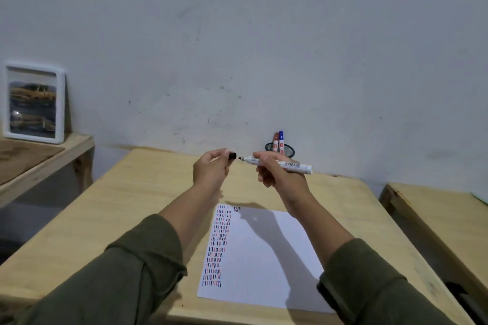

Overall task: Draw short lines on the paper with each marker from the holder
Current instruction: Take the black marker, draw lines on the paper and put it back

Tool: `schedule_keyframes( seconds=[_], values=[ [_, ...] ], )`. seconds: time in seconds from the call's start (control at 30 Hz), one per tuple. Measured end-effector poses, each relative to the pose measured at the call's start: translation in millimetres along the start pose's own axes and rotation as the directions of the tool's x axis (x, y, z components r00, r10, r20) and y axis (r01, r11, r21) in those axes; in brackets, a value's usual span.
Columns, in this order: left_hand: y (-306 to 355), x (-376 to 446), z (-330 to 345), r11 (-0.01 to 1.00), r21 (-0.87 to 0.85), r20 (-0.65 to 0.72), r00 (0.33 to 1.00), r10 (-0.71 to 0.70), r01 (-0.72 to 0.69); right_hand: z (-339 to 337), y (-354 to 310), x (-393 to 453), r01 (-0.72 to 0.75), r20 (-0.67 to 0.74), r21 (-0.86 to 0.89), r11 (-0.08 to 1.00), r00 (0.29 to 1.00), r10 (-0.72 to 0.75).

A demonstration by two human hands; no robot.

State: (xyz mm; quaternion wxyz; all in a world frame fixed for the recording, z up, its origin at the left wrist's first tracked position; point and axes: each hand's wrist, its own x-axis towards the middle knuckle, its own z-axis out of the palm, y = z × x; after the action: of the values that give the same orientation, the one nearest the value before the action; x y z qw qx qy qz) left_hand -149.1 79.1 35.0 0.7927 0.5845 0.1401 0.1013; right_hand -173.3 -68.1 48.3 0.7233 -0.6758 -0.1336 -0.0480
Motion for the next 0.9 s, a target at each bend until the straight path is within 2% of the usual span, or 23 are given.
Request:
schedule_keyframes(
  seconds=[0.13, 0.3, 0.57, 0.8, 0.9],
  values=[
    [11.2, -8.1, 12.3, 0.984, -0.165, 0.092, 0.994, -0.053, 0.068, -3.5, -12.2, 0.8, 0.040, -0.014, -0.028, 0.999, 0.999, -0.041],
    [18.2, -14.9, 22.4, 0.971, -0.216, 0.164, 0.984, -0.062, 0.097, -9.5, -22.4, -1.0, 0.032, -0.045, -0.046, 0.998, 0.998, -0.034],
    [27.1, -23.2, 30.1, 0.949, -0.204, 0.295, 0.940, -0.174, 0.240, -15.8, -36.2, -7.1, 0.078, -0.012, -0.182, 0.980, 0.997, -0.082],
    [34.6, -26.1, 31.8, 0.958, -0.154, 0.309, 0.933, -0.185, 0.241, -17.7, -41.3, -10.0, 0.198, 0.070, -0.387, 0.901, 0.980, -0.186],
    [35.1, -27.1, 32.0, 0.944, -0.192, 0.323, 0.926, -0.197, 0.268, -15.8, -40.5, -11.4, 0.247, 0.072, -0.394, 0.885, 0.968, -0.239]
  ],
)
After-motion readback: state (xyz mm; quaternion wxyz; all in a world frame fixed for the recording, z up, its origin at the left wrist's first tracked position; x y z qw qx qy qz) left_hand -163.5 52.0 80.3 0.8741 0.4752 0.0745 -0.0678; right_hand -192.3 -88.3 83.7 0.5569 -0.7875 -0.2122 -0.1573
